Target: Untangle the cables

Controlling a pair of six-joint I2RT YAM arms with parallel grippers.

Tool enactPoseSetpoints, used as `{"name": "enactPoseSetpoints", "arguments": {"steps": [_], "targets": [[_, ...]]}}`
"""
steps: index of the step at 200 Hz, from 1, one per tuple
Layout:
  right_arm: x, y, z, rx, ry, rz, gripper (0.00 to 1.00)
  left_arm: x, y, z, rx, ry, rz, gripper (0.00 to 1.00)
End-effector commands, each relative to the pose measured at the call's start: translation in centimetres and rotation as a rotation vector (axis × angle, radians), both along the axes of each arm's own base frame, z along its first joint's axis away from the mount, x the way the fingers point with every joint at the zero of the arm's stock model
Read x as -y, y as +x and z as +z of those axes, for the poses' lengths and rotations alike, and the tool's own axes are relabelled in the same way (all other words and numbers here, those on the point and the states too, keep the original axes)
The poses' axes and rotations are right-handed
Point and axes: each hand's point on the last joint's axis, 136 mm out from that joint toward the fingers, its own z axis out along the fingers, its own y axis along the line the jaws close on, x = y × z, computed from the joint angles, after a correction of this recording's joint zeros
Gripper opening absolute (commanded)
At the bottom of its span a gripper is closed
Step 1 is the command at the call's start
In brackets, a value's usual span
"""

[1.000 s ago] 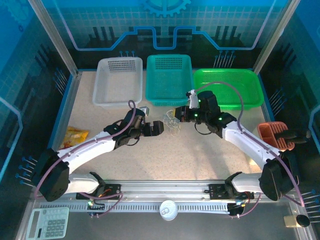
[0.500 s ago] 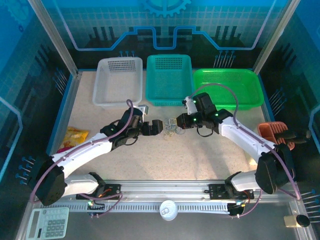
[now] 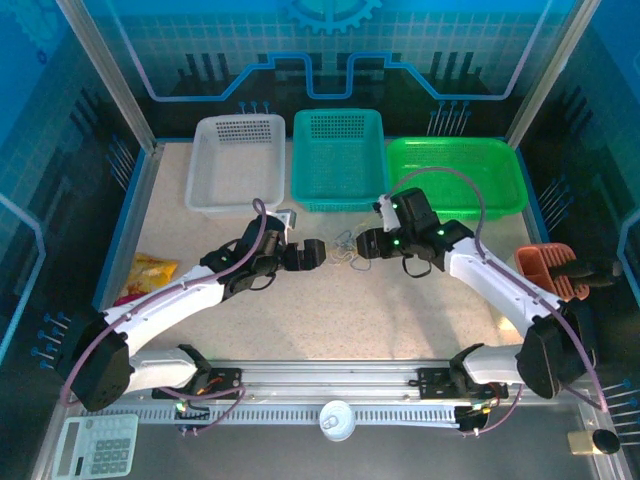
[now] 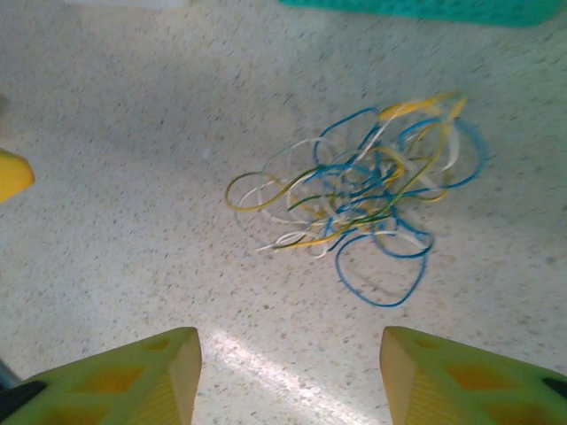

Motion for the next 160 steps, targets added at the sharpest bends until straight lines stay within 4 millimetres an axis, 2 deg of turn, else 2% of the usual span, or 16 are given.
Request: {"name": "enactPoseSetpoints", "arguments": {"steps": [1,34,69,102,130,147,160], "targets": [[3.2,0.9,-0.5,0.011,-0.065,-0.122,0.6,-0.1,0.6,1.8,0.053,-0.013,0.007,0.99],[4.4,2.8,0.1,0.046,-0.048,-0.193,0.62,-0.1,0.7,1.6,0.051,-0.011,0.009,0.99],[3.0,3.5,0.3,0.018,0.021,-0.158,0.62,-0.3,0.7,1.1,0.032,-0.017,0.022,0.99],[1.1,2.7,-1.2,-0.014,0.043,-0.105,0.62,-0.3,0.8,0.2,-0.039,-0.101,0.056,0.99],[0.8,1.8,-3.3,-0.052,0.044,-0.112,0.6,-0.7,1.2,-0.4,-0.094,-0.213,0.099,0.99],[1.0,1.6,-4.5,-0.073,0.048,-0.126,0.59,-0.8,1.2,-0.7,-0.107,-0.221,0.11,0.99],[0.8,1.8,-4.7,-0.074,0.054,-0.128,0.59,-0.9,1.3,-1.0,-0.113,-0.215,0.111,0.99]]}}
